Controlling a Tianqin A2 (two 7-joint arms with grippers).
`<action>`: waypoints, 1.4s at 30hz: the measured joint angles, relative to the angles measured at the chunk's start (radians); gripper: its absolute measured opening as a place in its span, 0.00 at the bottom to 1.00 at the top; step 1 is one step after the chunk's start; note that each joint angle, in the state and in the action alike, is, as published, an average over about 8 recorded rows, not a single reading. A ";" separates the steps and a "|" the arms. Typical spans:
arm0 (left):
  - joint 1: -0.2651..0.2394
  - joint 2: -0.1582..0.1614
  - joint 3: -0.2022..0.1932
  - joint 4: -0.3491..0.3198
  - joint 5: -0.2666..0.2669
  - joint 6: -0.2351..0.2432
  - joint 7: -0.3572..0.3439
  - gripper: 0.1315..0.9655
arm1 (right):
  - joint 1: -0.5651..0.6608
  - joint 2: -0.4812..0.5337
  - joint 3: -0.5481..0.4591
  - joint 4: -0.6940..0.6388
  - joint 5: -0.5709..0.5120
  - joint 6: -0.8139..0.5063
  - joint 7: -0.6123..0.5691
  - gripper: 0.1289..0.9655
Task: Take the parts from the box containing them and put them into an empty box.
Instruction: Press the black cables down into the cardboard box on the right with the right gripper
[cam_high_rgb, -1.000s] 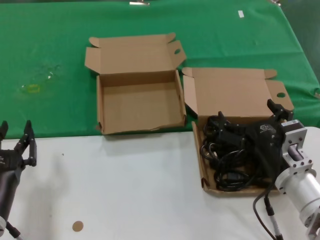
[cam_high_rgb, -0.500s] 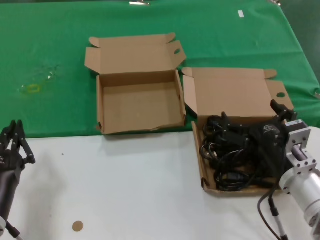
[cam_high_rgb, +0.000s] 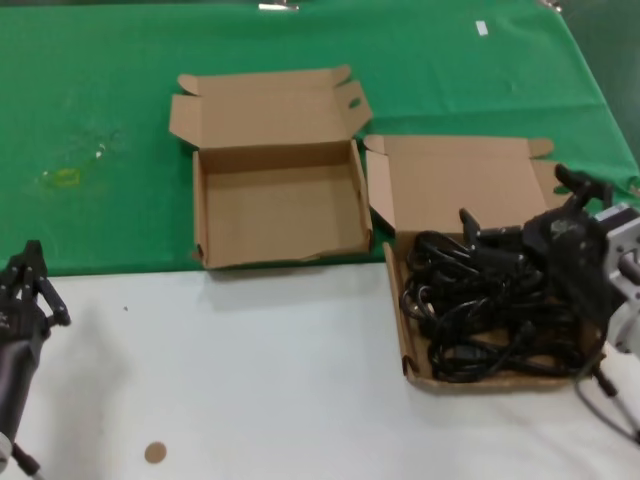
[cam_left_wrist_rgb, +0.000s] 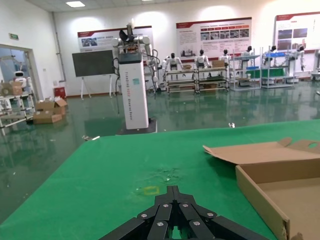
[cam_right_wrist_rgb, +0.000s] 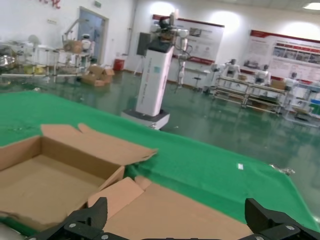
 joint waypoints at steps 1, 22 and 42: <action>0.000 0.000 0.000 0.000 0.000 0.000 0.000 0.02 | 0.011 0.031 -0.018 0.003 0.005 -0.004 0.009 1.00; 0.000 0.000 0.000 0.000 0.000 0.000 0.000 0.01 | 0.354 0.404 -0.199 -0.067 -0.155 -0.688 0.028 1.00; 0.000 0.000 0.000 0.000 0.000 0.000 0.000 0.01 | 0.652 0.267 -0.294 -0.358 -0.327 -1.155 -0.258 0.97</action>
